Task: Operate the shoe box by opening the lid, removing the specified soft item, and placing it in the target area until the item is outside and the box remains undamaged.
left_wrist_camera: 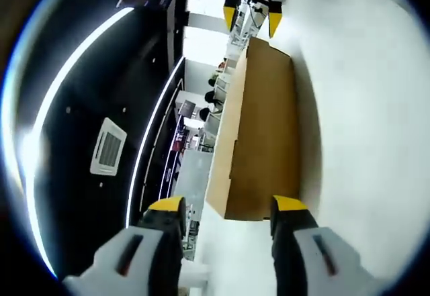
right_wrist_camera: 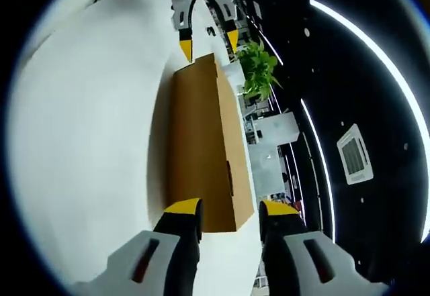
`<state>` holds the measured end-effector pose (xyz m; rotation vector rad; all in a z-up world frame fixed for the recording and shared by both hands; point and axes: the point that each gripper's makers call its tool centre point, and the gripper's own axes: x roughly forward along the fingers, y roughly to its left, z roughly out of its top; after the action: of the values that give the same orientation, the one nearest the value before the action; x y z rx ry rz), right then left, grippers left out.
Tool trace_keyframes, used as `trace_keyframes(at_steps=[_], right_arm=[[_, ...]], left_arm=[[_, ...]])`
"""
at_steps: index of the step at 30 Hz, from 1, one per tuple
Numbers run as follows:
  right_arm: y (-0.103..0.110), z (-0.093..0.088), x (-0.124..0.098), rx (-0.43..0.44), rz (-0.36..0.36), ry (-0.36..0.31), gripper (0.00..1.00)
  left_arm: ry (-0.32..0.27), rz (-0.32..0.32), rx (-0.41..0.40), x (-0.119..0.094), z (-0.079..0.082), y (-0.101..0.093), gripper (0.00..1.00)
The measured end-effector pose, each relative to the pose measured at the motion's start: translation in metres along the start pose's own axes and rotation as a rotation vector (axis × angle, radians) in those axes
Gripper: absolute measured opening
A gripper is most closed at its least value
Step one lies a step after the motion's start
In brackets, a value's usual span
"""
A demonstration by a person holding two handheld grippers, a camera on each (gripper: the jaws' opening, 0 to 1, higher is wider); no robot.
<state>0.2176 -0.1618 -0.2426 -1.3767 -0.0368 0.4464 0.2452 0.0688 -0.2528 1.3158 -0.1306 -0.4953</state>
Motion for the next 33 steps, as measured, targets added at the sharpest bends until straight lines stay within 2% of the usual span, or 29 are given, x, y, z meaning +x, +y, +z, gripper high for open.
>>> trace_keyframes(at_steps=[5,7,10,16,20,25,27,30,33], right_arm=[[0.005,0.000,0.002,-0.005,0.005,0.005,0.36],[0.007,-0.001,0.005,-0.040,-0.002,0.004,0.40],[0.010,-0.007,0.010,-0.042,0.000,0.006,0.44],[0.014,-0.013,0.018,-0.033,0.004,0.023,0.43],[0.013,-0.013,0.018,-0.028,-0.006,0.037,0.36],[0.013,-0.013,0.018,-0.028,-0.012,0.051,0.36],[0.015,-0.013,0.019,-0.021,-0.012,0.061,0.36],[0.019,-0.011,0.020,-0.008,0.006,0.051,0.37],[0.021,-0.011,0.021,-0.028,0.002,0.059,0.37]], left_arm=[[0.004,-0.009,-0.001,0.000,-0.001,-0.007,0.45],[0.007,-0.012,-0.006,0.001,-0.002,-0.009,0.44],[0.009,-0.017,0.008,0.003,-0.004,-0.011,0.42],[0.014,-0.019,0.025,0.009,-0.003,-0.012,0.39],[0.048,0.002,0.042,0.012,-0.010,-0.008,0.37],[0.047,-0.002,0.034,0.011,-0.009,-0.009,0.37],[0.047,0.005,0.043,0.011,-0.009,-0.008,0.33],[0.046,0.008,0.049,0.011,-0.008,-0.008,0.32],[0.047,0.002,0.047,0.012,-0.009,-0.009,0.32]])
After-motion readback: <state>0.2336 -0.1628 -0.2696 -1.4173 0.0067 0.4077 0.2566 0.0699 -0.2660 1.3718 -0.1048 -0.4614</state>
